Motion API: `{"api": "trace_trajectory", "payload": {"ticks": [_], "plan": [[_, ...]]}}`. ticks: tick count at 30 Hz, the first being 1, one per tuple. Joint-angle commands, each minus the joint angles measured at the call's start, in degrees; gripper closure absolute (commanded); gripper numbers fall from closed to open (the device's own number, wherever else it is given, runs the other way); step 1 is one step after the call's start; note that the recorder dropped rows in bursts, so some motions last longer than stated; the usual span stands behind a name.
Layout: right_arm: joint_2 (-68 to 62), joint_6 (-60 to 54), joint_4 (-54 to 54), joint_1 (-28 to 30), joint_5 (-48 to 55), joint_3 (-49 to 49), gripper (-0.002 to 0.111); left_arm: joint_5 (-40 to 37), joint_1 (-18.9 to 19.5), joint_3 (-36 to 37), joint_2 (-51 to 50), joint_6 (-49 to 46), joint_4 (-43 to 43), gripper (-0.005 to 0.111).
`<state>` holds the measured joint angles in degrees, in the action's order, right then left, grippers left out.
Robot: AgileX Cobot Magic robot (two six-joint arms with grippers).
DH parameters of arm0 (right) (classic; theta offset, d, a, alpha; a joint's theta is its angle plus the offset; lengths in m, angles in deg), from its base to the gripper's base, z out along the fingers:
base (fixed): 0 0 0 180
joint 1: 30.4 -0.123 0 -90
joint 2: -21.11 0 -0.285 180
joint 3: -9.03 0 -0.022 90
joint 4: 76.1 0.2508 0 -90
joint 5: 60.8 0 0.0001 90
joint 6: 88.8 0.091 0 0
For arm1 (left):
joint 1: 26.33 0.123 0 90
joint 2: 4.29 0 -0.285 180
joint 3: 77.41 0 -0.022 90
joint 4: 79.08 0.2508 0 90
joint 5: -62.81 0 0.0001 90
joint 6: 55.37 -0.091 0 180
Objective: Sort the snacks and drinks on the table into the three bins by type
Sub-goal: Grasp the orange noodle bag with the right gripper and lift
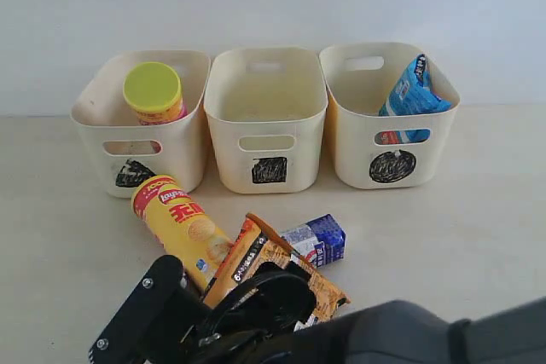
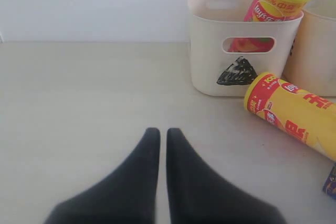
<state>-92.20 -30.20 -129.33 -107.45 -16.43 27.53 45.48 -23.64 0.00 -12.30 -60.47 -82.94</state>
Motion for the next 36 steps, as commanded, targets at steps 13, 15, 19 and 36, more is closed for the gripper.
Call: {"api": "trace_trajectory", "payload": {"ticks": [13, 15, 19, 36], "plan": [[-5.06, 11.34, -10.49, -0.11, 2.88, -0.22, 0.01, 0.83, 0.13, -0.19, 0.22, 0.58, -0.17, 0.103], [-5.61, 11.88, -10.73, -0.11, 2.88, -0.22, 0.01, 0.83, 0.13, -0.19, 0.22, 0.58, -0.17, 0.103], [-5.86, 12.93, -10.73, -0.11, 2.78, -0.22, 0.01, 0.83, 0.13, -0.19, 0.22, 0.58, -0.17, 0.103], [-5.86, 13.85, -10.34, -0.11, 3.68, -0.22, 0.063, 0.83, 0.13, -0.19, 0.22, 0.58, -0.17, 0.103]]}}
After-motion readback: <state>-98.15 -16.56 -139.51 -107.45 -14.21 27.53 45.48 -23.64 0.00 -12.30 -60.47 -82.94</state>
